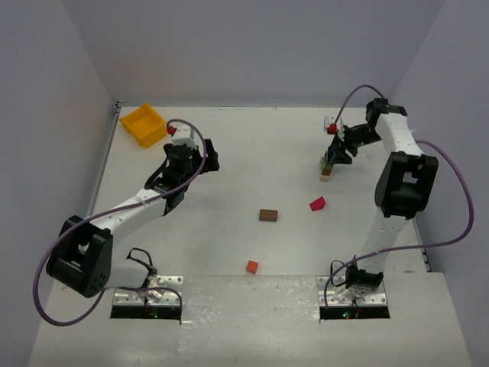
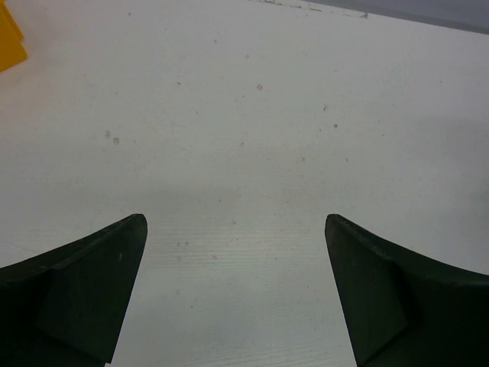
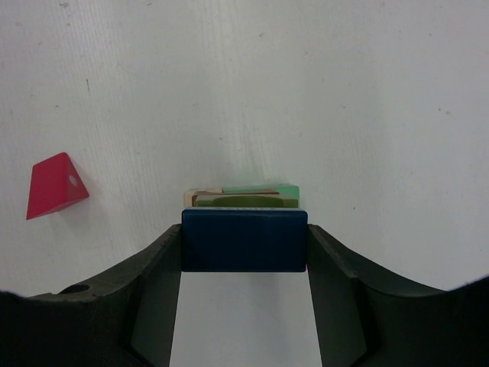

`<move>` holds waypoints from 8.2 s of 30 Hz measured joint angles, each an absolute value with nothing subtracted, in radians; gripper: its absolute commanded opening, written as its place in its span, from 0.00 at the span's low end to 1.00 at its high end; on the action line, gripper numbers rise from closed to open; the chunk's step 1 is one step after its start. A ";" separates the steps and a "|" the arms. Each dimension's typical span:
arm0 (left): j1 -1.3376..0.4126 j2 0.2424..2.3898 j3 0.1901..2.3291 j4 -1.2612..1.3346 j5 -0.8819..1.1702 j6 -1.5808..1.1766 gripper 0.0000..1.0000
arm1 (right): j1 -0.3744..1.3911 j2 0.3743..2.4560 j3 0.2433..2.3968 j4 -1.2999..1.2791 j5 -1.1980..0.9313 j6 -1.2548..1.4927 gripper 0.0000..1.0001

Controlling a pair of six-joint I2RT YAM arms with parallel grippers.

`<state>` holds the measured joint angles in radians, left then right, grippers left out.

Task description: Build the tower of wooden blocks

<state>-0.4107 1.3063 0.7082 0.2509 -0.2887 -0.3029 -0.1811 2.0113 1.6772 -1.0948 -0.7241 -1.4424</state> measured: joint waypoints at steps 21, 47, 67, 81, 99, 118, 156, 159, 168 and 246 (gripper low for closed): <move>-0.411 1.314 0.713 0.242 -0.292 -0.293 1.00 | -0.181 2.014 1.677 -1.077 -0.723 -1.435 0.55; -0.411 1.330 0.722 0.242 -0.292 -0.292 1.00 | -0.181 2.014 1.674 -1.074 -0.735 -1.436 0.56; -0.411 1.343 0.722 0.241 -0.292 -0.292 1.00 | -0.181 2.036 1.674 -1.074 -0.738 -1.437 0.57; -0.411 1.345 0.731 0.239 -0.292 -0.289 1.00 | -0.181 2.047 1.674 -1.074 -0.737 -1.440 0.57; -0.411 1.345 0.732 0.237 -0.292 -0.289 1.00 | -0.181 2.047 1.670 -1.075 -0.737 -1.440 0.74; -0.411 1.345 0.732 0.234 -0.296 -0.289 1.00 | -0.181 2.038 1.660 -1.058 -0.736 -1.422 0.99; -0.411 1.165 0.662 0.177 -0.374 -0.380 1.00 | 0.430 1.331 1.111 -0.209 -0.105 0.103 0.99; -0.411 1.127 0.641 0.182 -0.373 -0.386 1.00 | 0.553 1.327 1.018 -0.173 0.055 0.210 0.99; -0.411 1.061 0.593 0.201 -0.331 -0.395 1.00 | 0.811 1.439 0.824 -0.157 0.347 0.497 0.99; -0.411 1.099 0.568 0.266 -0.323 -0.373 1.00 | 0.084 1.732 1.550 -0.791 -0.491 -1.169 0.33</move>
<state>-0.4107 1.0987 0.5678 0.2661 -0.3229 -0.3731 0.0844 1.7322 1.5503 -0.7907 -0.4912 -1.1688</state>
